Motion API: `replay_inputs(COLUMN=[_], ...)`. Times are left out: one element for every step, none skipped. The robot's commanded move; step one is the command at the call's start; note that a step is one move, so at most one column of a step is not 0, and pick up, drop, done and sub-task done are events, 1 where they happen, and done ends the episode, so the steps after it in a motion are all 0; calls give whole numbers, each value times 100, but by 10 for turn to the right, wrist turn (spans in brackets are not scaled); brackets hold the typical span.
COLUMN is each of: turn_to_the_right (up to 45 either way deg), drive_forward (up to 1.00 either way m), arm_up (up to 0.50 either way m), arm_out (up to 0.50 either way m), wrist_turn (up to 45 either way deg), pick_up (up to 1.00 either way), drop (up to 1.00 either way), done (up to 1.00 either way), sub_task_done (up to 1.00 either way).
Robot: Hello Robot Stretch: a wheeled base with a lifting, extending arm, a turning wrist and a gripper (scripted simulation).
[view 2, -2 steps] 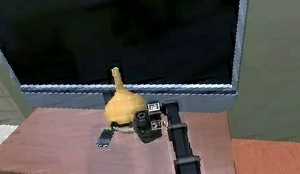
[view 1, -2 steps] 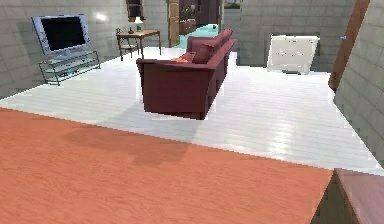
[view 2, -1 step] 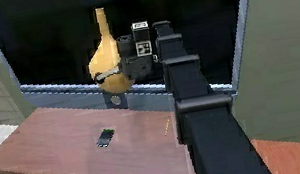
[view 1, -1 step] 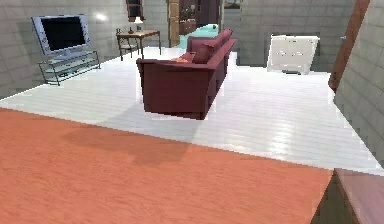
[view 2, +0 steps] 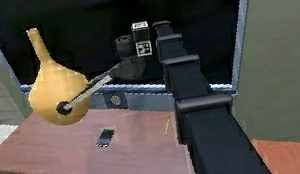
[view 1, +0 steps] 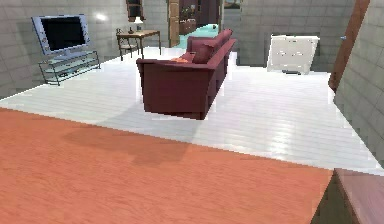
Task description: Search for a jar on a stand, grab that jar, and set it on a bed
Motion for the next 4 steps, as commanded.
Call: replay_inputs(turn_to_the_right=[0,0,0,-450], drive_forward=[0,0,0,0], arm_up=[0,0,0,0], arm_out=[0,0,-32,0], wrist_turn=[-450,-150,0,0], pick_up=[0,0,0,0], drop=[0,0,0,0], done=[0,0,0,0], sub_task_done=[0,0,0,0])
